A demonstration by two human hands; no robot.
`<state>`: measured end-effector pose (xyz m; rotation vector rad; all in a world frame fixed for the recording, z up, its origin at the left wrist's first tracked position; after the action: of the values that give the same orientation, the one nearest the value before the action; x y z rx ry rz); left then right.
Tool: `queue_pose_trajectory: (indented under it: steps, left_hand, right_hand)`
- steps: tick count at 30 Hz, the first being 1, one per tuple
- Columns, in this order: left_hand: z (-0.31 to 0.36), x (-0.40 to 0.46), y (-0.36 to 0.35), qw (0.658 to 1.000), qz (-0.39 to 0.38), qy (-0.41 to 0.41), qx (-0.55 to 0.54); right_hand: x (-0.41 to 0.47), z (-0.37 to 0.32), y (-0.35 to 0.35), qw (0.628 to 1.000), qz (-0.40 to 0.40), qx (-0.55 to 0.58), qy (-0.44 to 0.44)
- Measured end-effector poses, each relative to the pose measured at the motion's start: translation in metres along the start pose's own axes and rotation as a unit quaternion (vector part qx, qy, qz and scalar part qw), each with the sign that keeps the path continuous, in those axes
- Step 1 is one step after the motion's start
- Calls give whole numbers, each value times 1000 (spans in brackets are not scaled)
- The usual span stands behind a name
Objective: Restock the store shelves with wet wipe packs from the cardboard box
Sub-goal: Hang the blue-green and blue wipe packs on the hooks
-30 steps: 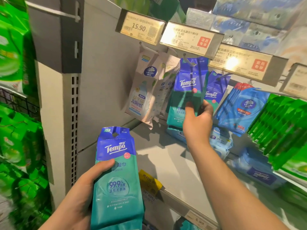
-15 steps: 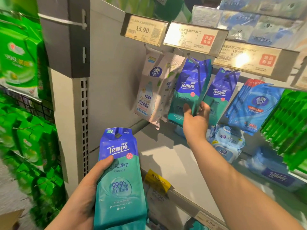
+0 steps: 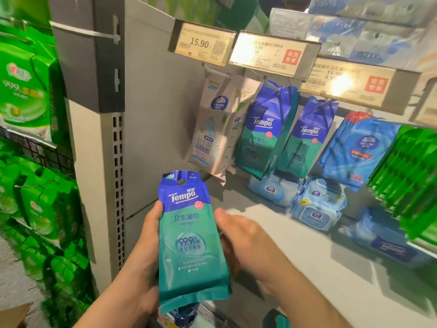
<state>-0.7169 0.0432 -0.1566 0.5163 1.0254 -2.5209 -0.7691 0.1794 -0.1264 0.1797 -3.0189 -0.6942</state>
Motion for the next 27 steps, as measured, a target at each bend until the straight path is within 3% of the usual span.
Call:
queue_pose_trajectory:
  steps: [5,12,17,22,27]
  left_hand:
    - [-18,1,-6,997,-19,39,70]
    - [-8,2,-12,994,26,-50,92]
    - [-6,16,1,996,67,-33,52]
    - [-16,17,1,997,56,0,53]
    - [-20,17,1,997,57,6,58]
  right_hand:
    - [-18,11,2,999,-20,1,-39]
    - [-27,15,35,988,29,149,-32]
    - [-33,-14,102,974,168,79,130]
    - [-35,-44,156,916,291,82,265]
    - [-43,-76,177,856,346,116,367]
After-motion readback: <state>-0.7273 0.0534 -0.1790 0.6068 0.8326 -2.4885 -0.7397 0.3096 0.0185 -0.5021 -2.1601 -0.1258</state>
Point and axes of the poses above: each hand's wrist, its own x-axis towards the middle knuckle, its own y-axis out of the back of the hand, z = x × y, the point moved 9 cm from there along x, towards the middle knuckle, and after that the axes turned 12 degrees about z, right-handed, at the moved point
